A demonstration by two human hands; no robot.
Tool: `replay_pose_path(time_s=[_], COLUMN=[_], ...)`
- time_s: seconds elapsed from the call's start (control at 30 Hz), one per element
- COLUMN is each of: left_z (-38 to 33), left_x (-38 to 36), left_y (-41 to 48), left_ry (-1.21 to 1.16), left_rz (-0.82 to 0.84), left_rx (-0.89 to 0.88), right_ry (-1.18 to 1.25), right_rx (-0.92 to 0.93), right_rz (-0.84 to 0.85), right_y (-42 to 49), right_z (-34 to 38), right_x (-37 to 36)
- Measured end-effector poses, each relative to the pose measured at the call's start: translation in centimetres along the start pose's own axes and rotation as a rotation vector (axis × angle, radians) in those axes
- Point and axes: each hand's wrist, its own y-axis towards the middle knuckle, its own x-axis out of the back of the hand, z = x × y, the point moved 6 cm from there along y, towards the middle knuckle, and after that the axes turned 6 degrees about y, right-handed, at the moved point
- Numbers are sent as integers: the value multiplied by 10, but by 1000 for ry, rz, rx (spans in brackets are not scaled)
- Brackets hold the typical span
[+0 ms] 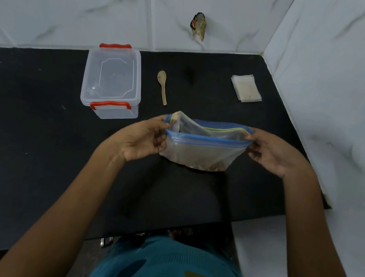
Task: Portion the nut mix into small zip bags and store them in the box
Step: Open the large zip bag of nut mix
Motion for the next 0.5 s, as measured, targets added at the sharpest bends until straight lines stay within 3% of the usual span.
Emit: replay_pose_path(time_s=[0.07,0.17,0.33,0.5], left_z=[1,0,5,13], left_x=[-1,-3,-6,-7], left_y=[-4,-6,-8,-10], left_ry=[22,25,-54,-375], left_rz=[16,8,-96,-75], left_rx=[36,8,-74,-5], right_ry=[-94,-102,-157,110], right_rx=[27,67,76,-7], right_rz=[-7,-147,-282,-193], right_y=[-4,-9,-15,-12], right_z=[1,3,1,-8], right_x=[-1,6,11,11])
